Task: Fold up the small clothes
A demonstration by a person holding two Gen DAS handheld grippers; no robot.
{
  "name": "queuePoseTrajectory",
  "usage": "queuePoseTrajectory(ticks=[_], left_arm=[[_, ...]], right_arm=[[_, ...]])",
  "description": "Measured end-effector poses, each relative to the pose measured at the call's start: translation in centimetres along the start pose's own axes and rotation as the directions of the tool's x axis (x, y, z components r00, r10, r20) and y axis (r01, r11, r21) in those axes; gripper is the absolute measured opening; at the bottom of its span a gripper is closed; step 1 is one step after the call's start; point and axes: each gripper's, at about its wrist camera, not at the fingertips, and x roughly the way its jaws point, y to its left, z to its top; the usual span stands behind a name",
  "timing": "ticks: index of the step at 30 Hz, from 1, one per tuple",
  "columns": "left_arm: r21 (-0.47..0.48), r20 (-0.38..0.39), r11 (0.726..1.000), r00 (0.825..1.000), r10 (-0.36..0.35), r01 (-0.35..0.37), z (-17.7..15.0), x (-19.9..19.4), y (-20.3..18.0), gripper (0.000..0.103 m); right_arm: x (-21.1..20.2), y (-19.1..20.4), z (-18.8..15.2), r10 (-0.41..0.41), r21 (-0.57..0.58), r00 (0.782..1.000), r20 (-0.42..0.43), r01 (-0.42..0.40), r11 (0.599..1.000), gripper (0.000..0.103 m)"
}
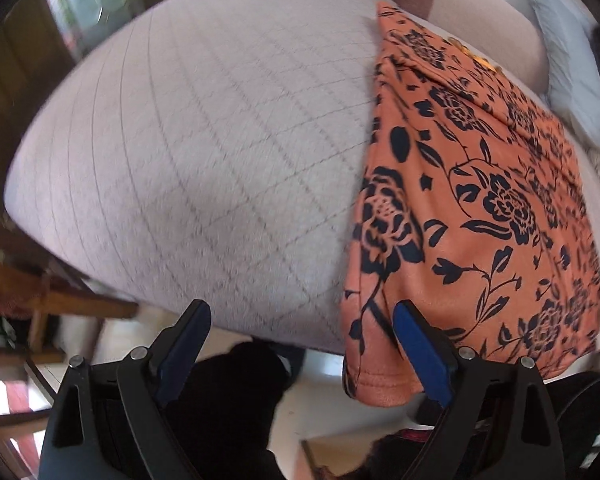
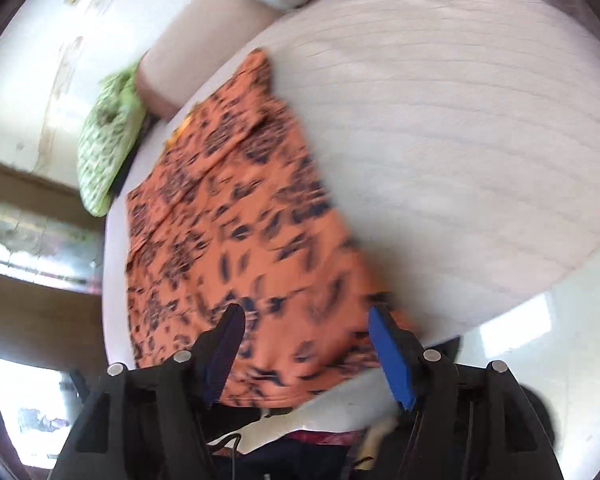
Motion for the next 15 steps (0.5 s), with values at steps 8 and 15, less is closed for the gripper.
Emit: queuePoseTrajectory(ticks=[8, 15], left_arm=[[-0.039, -0.043, 0.998, 0.997, -0.058, 0.056, 0.2, 0.2, 0.0, 0.093], [-0.046, -0.058, 0.993, 0.993, -0.107, 0.105, -0.1, 0.6, 0.5, 0.086]], right_arm=[[4.0, -3.5, 0.1, -0.033, 0.120, 0.996, -0.082, 0.043, 0.992, 0.068], [5.6, -3.0, 0.4, -0.052, 0.090, 0.994, -0.101, 0.061, 0.994, 0.072]])
